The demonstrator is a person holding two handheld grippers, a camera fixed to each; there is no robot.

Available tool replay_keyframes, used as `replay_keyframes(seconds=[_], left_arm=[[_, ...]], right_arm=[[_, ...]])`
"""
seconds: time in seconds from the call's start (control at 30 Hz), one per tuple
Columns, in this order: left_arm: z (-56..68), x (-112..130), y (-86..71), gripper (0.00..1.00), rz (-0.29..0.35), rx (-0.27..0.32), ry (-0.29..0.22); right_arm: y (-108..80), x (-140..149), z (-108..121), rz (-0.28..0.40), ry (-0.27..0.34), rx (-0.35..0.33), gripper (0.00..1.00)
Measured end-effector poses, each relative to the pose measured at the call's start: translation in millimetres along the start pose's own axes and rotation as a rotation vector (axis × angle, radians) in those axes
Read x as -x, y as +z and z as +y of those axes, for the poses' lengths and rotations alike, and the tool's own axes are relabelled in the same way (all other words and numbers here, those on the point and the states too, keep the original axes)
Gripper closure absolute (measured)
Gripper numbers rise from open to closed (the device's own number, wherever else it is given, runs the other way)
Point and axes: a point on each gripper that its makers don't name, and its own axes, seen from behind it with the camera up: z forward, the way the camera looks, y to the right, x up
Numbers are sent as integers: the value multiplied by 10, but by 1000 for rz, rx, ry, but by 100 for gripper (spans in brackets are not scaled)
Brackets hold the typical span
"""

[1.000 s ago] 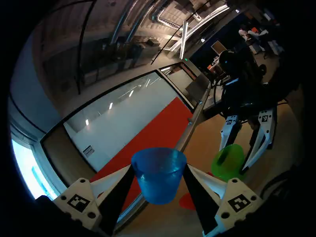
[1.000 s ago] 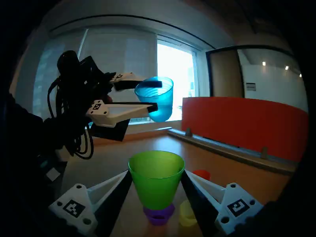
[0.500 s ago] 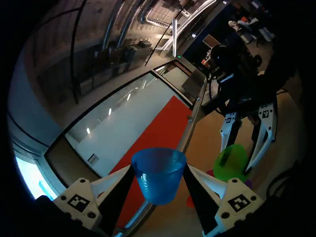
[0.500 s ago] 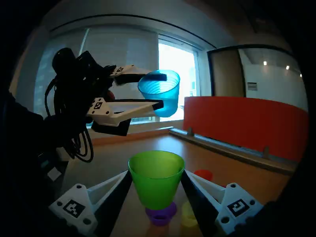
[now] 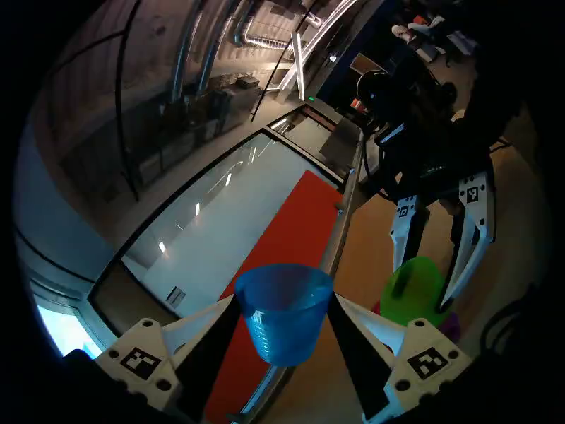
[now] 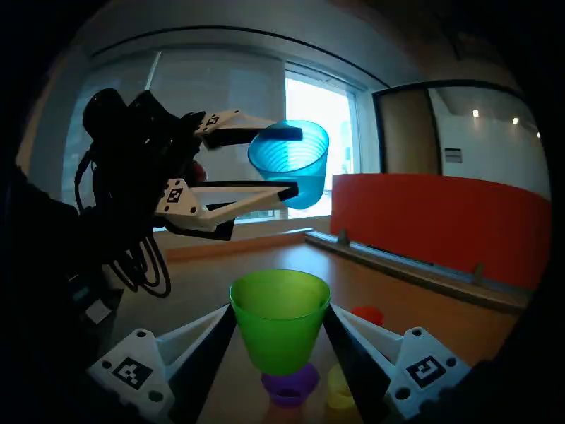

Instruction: Pour water

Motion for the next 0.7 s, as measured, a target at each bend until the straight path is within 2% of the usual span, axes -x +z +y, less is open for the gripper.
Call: replay_keyframes(seconds=[0.47,0.7], left_arm=[[-48,-37,20,16,-2,-11,88],[-28,-65,37,15,0,-11,120]], right_arm=[[29,-25,-13,-1,-4,-3,12],[46,-32,-30,-1,-7,-7,12]])
